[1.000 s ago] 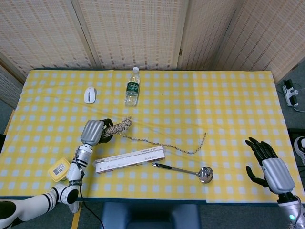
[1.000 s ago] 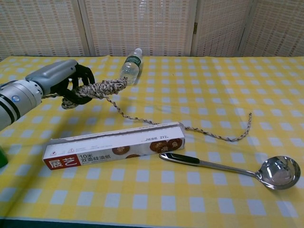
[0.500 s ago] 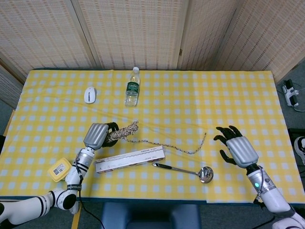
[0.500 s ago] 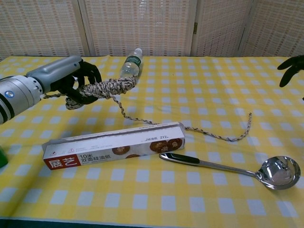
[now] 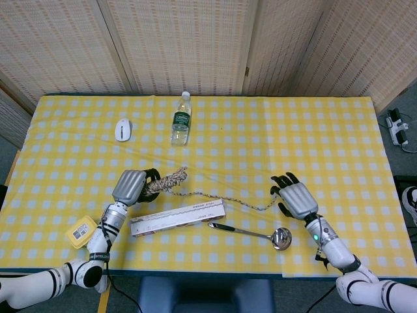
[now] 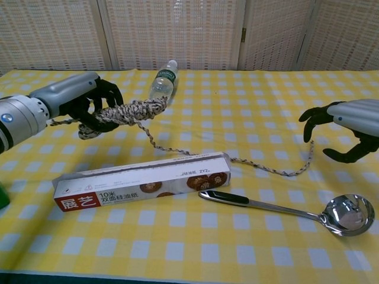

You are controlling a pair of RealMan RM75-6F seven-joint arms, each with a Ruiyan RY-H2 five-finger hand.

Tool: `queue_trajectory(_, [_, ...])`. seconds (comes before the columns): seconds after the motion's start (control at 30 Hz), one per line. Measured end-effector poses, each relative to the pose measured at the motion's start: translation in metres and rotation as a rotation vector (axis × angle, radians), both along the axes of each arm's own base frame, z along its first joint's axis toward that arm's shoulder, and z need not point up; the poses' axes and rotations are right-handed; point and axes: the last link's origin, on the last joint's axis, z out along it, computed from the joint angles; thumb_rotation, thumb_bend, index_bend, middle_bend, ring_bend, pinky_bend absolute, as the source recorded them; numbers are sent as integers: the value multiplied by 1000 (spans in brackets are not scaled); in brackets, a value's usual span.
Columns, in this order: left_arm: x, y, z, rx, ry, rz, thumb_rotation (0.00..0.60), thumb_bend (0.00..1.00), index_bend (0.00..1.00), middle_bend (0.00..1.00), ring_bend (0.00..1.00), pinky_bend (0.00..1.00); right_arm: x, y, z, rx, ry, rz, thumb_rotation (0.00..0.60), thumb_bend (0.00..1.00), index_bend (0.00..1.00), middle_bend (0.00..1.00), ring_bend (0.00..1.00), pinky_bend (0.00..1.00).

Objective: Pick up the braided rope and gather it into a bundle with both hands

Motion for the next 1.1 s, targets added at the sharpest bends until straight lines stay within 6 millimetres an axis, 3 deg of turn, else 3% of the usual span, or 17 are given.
queue_trajectory(0.23, [-1,0,-2,-7,9,8,600,594,737,735,685,807,-9,-2,-8,-15,2,-11,600,503,377,166,134,87])
queue_trajectory(0.37, [-1,0,-3,-10,12,13,600,594,737,735,685,807,-13,-3,-12,-24,14,-11,600,345,377,170,135,87])
queue_trajectory(0.47, [-1,0,-4,-11,14,18,600,594,736,736,685,807,-15,-4,-13,-35,14,-13,600,307,377,170,135,87])
queue_trajectory(0.87, [-3,1,-6,-16,15,35,600,593,736,735,684,807,-15,-16,-27,-8,38,7,600,305,469,207,167,102])
queue_trajectory(1.1, [-7,2,-6,-15,20,50,600,594,736,735,684,807,-15,-22,-31,2,45,1,600,380,500,215,170,101])
